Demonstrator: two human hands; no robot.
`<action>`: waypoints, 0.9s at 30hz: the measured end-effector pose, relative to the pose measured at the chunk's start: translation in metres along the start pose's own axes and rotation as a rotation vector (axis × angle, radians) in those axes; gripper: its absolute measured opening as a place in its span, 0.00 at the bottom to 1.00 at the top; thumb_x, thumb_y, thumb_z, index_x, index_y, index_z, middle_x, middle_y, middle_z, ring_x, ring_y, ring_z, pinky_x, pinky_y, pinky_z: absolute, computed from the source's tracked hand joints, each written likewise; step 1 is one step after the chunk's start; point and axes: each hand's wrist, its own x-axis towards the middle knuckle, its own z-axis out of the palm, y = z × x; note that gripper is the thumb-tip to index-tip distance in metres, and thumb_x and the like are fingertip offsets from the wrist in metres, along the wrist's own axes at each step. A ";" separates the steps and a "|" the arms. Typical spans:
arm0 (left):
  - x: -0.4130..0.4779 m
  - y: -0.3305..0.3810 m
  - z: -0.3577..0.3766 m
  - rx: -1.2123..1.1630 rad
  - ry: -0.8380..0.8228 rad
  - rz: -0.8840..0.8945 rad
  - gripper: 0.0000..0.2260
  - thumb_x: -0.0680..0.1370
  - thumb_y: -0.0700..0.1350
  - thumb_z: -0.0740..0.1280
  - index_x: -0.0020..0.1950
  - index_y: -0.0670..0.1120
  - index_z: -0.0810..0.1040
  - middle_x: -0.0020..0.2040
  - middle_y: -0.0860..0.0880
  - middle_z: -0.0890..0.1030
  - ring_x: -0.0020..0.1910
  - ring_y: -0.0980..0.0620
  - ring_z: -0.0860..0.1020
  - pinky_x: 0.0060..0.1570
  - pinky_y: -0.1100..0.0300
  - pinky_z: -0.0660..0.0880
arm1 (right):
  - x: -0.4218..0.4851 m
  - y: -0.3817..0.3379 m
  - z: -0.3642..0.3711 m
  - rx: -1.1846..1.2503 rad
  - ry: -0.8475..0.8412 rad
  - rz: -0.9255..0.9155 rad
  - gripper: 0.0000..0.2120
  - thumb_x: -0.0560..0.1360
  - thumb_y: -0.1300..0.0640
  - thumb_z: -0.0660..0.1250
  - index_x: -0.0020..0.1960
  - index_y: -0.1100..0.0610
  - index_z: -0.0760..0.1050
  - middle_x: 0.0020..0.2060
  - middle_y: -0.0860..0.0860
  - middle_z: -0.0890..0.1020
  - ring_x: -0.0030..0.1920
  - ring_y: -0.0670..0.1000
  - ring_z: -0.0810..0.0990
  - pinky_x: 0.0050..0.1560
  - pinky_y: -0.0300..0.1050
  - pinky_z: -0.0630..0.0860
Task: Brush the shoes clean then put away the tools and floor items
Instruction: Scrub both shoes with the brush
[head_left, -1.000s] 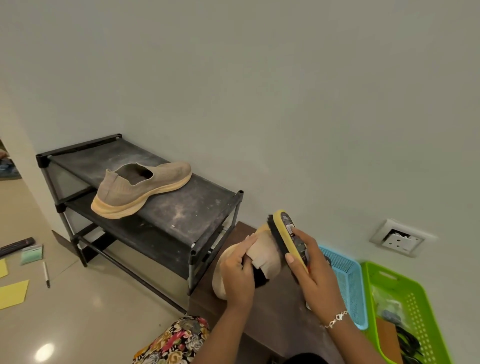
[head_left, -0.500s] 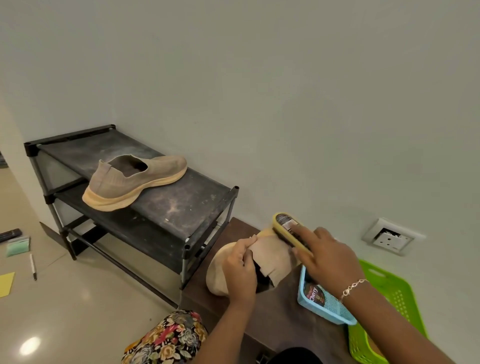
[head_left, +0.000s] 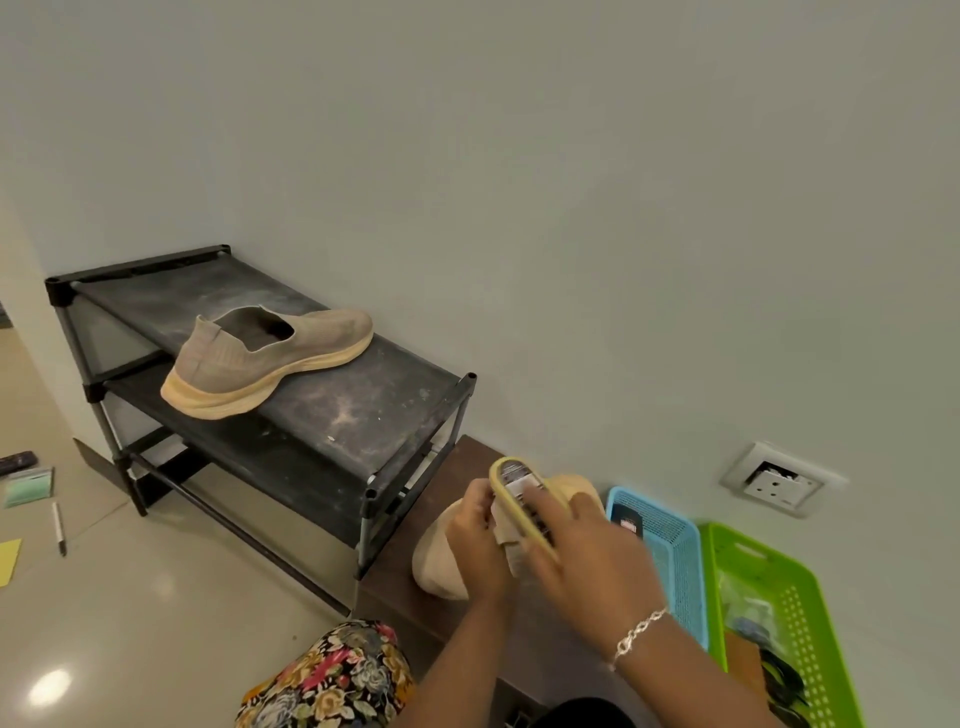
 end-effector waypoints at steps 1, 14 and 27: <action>-0.001 0.007 -0.002 0.020 0.019 -0.030 0.12 0.80 0.36 0.55 0.38 0.40 0.74 0.33 0.44 0.74 0.30 0.56 0.73 0.32 0.63 0.72 | -0.007 -0.012 0.002 0.026 -0.029 -0.048 0.23 0.79 0.43 0.52 0.72 0.38 0.50 0.64 0.49 0.67 0.55 0.52 0.77 0.42 0.40 0.66; 0.015 0.013 -0.011 -0.001 0.116 -0.011 0.13 0.74 0.29 0.62 0.42 0.46 0.77 0.37 0.53 0.79 0.38 0.57 0.76 0.37 0.70 0.71 | -0.017 0.009 0.042 0.217 0.189 -0.003 0.25 0.73 0.38 0.49 0.70 0.36 0.58 0.44 0.50 0.77 0.33 0.49 0.79 0.24 0.36 0.66; 0.036 0.009 -0.034 -0.097 0.134 -0.014 0.16 0.77 0.32 0.55 0.40 0.44 0.78 0.34 0.52 0.80 0.37 0.55 0.78 0.37 0.58 0.74 | 0.012 0.031 0.041 0.858 0.453 0.061 0.25 0.71 0.39 0.58 0.67 0.38 0.63 0.61 0.41 0.74 0.59 0.37 0.73 0.55 0.29 0.71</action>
